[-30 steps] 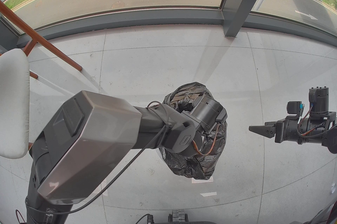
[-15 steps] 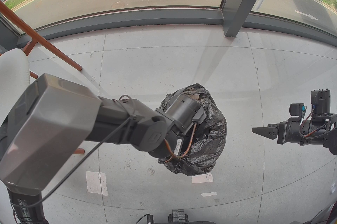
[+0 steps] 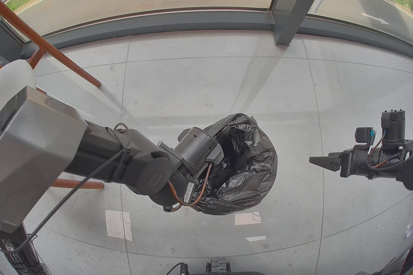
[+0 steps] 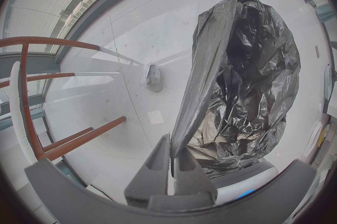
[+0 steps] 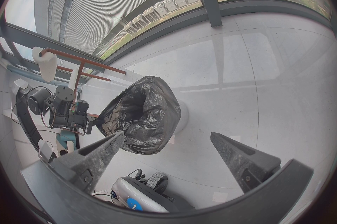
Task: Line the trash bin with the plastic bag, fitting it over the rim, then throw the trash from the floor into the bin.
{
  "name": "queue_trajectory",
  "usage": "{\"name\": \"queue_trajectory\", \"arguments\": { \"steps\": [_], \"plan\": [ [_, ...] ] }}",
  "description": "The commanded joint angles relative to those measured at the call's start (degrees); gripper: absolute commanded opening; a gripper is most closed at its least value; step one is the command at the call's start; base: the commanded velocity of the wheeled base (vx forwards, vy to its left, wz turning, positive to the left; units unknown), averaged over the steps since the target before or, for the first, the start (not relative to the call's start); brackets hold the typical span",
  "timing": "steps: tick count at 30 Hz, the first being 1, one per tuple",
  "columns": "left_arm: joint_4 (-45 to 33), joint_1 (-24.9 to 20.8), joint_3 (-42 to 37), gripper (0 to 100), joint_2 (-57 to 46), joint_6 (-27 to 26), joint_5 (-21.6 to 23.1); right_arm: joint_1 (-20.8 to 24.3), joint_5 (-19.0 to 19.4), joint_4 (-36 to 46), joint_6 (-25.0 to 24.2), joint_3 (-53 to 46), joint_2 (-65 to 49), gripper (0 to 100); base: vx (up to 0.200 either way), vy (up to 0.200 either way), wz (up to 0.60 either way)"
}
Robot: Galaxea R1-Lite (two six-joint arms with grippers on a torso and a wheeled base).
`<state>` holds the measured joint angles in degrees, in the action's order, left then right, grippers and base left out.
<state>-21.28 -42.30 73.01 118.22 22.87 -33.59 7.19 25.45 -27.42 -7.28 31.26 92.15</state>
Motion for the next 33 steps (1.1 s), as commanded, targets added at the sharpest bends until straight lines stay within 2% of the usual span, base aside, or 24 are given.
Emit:
{"name": "queue_trajectory", "arguments": {
  "steps": [1, 5, 6, 15, 21, 26, 28, 33],
  "plan": [
    [-0.07, 0.11, -0.32, 0, -0.19, -0.02, -0.25, -0.34, 0.03, -0.01, -0.02, 0.03, -0.04, 100, 0.0, 0.0, 0.0],
    [-0.16, 0.03, -0.24, 0, -0.28, -0.19, -0.25, -0.42, 0.03, -0.01, -0.02, 0.03, -0.04, 100, 0.0, 0.0, 0.0],
    [-0.16, 0.03, -0.24, 100, -0.28, -0.19, -0.25, -0.42, 0.03, -0.01, -0.02, 0.03, -0.04, 100, 0.0, 0.0, 0.0],
    [0.02, -0.06, -1.11, 100, -0.98, 0.25, -0.43, -0.51, -0.05, -0.01, -0.02, -0.85, -0.04, 100, 0.0, 0.0, 0.0],
    [2.3, 0.38, -7.0, 100, -3.35, -0.46, -0.69, -0.86, 0.03, -0.09, 0.07, -2.34, -0.22, 100, 0.0, 0.0, 0.0],
    [8.36, 4.86, -7.36, 100, -2.91, -5.99, -0.69, -1.04, 0.03, -0.09, 0.07, -2.96, -0.48, 100, 0.0, 0.0, 0.0],
    [12.14, 7.94, -6.92, 100, -2.82, -8.72, -0.69, -1.04, 0.03, -0.09, 0.07, -3.66, -1.09, 100, 0.0, 0.0, 0.0],
    [16.98, 10.92, -5.86, 100, -1.86, -9.42, -0.69, -1.04, 0.03, -0.09, 0.16, -4.27, -1.62, 100, 0.0, 0.0, 0.0]
  ]
}}
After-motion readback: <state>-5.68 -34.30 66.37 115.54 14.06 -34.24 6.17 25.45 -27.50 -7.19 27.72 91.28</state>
